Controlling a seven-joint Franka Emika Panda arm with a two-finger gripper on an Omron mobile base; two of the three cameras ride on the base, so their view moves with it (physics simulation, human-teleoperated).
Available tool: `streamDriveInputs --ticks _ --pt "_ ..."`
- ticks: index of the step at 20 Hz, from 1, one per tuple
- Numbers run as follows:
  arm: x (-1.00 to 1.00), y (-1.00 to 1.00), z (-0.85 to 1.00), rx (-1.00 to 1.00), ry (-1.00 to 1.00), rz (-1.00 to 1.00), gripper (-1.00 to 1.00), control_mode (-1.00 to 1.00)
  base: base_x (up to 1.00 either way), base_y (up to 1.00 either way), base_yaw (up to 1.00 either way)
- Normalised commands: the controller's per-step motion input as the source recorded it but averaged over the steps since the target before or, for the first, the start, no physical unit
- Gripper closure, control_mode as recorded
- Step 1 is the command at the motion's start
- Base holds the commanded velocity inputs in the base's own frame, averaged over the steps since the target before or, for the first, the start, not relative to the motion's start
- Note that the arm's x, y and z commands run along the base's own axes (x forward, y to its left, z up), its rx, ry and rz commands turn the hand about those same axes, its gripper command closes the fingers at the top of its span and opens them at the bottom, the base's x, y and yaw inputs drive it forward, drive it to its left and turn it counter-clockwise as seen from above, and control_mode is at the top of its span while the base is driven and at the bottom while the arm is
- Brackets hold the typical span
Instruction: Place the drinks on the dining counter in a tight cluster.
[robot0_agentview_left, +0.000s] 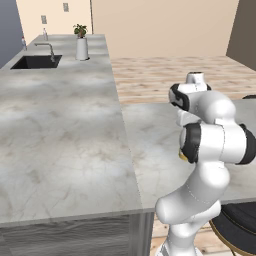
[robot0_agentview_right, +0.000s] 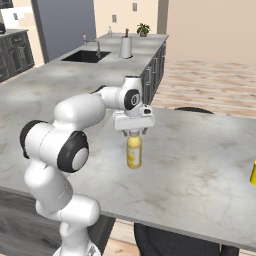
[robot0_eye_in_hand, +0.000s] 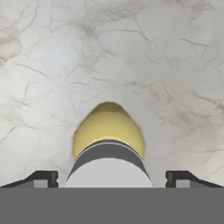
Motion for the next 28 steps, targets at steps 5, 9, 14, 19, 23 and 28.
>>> streamDriveInputs --ticks 5,9,14,19,23,28 --pt "-0.31 0.00 0.41 0.00 -0.06 0.00 -1.00 -1.00 0.00 0.00 0.00" --pt "-0.68 0.05 0.53 0.00 -0.05 0.00 -1.00 -1.00 0.00 0.00 0.00" --pt "-0.81 0.20 0.51 0.00 0.00 -0.02 -1.00 -1.00 0.00 0.00 0.00" --pt "-0.64 0.33 0.08 0.01 0.00 -0.12 -1.00 -1.00 0.00 0.00 0.00" --pt "-0.54 0.44 0.00 0.04 0.00 -0.16 -1.00 -1.00 0.00 0.00 0.00" --pt "-0.50 0.38 0.00 0.07 -0.02 -0.15 -1.00 -1.00 0.00 0.00 0.00"
